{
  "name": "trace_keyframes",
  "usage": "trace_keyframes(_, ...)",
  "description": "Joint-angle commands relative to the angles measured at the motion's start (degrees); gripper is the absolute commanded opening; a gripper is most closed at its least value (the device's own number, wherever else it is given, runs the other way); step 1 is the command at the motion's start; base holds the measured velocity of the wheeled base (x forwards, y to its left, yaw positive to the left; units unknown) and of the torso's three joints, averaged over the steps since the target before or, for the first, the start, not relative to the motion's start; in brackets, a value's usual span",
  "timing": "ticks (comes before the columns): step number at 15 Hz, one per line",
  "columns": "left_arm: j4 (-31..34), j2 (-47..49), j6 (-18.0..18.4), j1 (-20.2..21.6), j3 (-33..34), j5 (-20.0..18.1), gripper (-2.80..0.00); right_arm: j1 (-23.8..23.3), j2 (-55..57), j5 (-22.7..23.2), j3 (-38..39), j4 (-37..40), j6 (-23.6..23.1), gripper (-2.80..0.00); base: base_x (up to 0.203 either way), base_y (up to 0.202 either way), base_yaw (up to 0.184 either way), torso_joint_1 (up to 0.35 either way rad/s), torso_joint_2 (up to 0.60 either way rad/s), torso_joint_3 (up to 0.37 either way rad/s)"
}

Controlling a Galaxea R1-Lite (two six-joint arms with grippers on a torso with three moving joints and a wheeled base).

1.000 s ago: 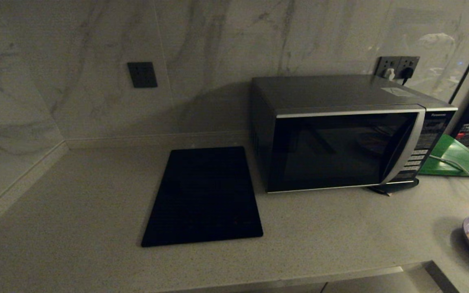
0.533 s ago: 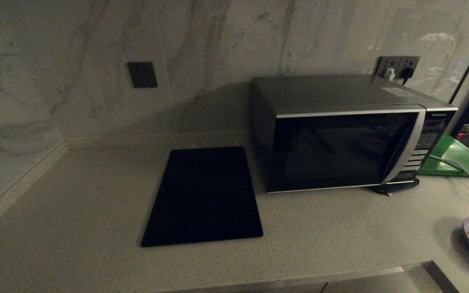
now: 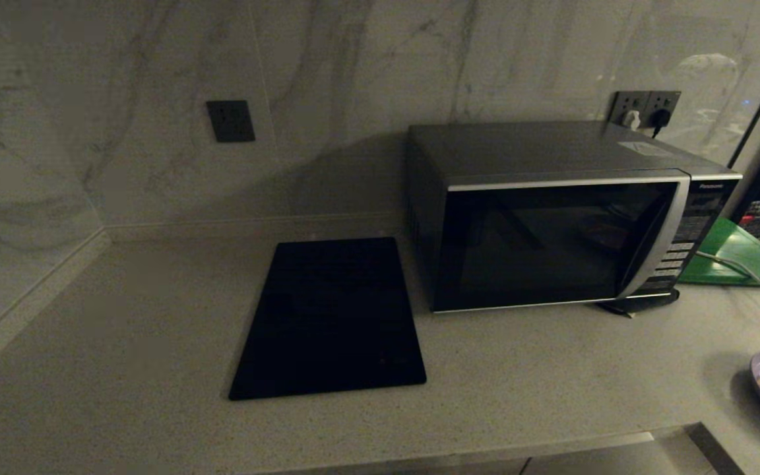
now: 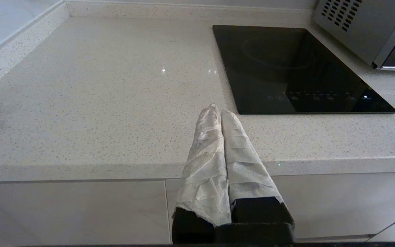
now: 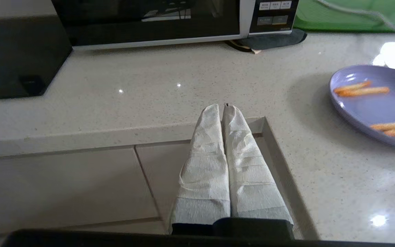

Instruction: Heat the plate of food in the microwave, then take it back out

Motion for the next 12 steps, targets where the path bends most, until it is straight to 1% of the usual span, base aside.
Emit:
trace_keyframes(1, 0.0, 0.0, 0.0, 0.0, 0.0, 0.0, -2.80, 0.0, 0.0, -0.3, 0.1, 0.0, 3.3, -2.80, 0.000, 0.000, 0.000, 0.000, 0.00, 0.000)
trace_keyframes(2, 0.0, 0.0, 0.0, 0.0, 0.0, 0.0, -2.80, 0.0, 0.0, -0.4, 0.1, -0.1, 4.1, -2.80, 0.000, 0.000, 0.000, 0.000, 0.00, 0.000)
trace_keyframes(12, 0.0, 0.0, 0.0, 0.0, 0.0, 0.0, -2.80, 0.0, 0.0, -0.4, 0.1, -0.1, 4.1, -2.80, 0.000, 0.000, 0.000, 0.000, 0.00, 0.000)
